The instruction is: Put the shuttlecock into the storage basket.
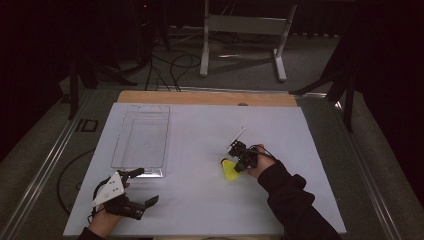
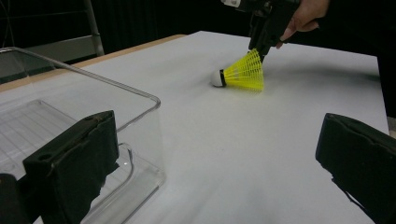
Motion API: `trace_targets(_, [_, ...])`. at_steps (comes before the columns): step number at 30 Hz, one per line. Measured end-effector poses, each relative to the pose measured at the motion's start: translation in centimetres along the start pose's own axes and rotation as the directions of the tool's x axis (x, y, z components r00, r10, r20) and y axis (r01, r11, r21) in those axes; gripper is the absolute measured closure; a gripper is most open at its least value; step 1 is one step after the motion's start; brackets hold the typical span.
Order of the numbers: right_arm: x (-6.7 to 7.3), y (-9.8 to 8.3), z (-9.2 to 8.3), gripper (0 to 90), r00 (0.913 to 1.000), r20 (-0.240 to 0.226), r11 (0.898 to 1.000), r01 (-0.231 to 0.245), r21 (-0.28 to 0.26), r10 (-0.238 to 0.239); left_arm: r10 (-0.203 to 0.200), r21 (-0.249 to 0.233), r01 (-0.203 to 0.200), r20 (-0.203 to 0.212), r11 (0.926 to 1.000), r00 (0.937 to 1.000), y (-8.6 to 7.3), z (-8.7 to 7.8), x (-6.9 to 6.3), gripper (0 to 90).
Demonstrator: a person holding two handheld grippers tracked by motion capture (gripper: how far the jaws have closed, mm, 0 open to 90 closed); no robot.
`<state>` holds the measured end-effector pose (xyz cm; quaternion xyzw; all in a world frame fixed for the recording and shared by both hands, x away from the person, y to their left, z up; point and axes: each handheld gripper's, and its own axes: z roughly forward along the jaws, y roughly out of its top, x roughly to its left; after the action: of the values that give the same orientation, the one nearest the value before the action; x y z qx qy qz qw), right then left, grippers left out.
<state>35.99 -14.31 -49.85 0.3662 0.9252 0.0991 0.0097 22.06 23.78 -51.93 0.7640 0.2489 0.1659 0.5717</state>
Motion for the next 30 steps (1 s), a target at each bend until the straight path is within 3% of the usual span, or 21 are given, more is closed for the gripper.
trace_targets(6, [0.0, 0.1, -0.6, 90.0, 0.9999, 0.010, 1.000, 0.009, 0.000, -0.009, 0.000, 0.002, 0.000, 0.000, 1.0000, 1.0000, 0.0, 0.0, 0.0, 0.2])
trace_targets(12, [-0.3, 0.0, -1.7, 90.0, 0.9982, -0.009, 0.998, 0.059, -0.007, -0.059, -0.002, 0.009, 0.002, 0.008, 1.0000, 1.0000, 0.0, 0.1, 0.0, 0.2])
trace_targets(15, [-0.5, -0.2, -2.0, 90.0, 0.9933, -0.050, 0.995, 0.104, -0.002, -0.104, -0.001, 0.012, 0.001, 0.013, 0.9999, 0.9999, 0.1, 0.1, -0.1, 0.2])
trace_targets(20, [-1.0, -1.0, -2.3, 90.0, 0.9853, -0.070, 0.987, 0.159, 0.033, -0.156, -0.004, 0.019, 0.004, 0.021, 0.9998, 0.9998, 0.1, 0.2, -0.1, 0.2])
trace_targets(26, [-1.9, -1.8, -2.9, 90.0, 0.9793, -0.110, 0.984, 0.174, 0.030, -0.170, -0.002, 0.027, 0.002, 0.031, 0.9996, 0.9995, 0.1, 0.4, -0.3, 0.2])
trace_targets(30, [-2.0, -2.3, -3.2, 90.0, 0.9669, -0.138, 0.975, 0.221, 0.028, -0.215, -0.001, 0.031, 0.000, 0.038, 0.9995, 0.9993, 0.3, 0.6, -0.4, 0.2])
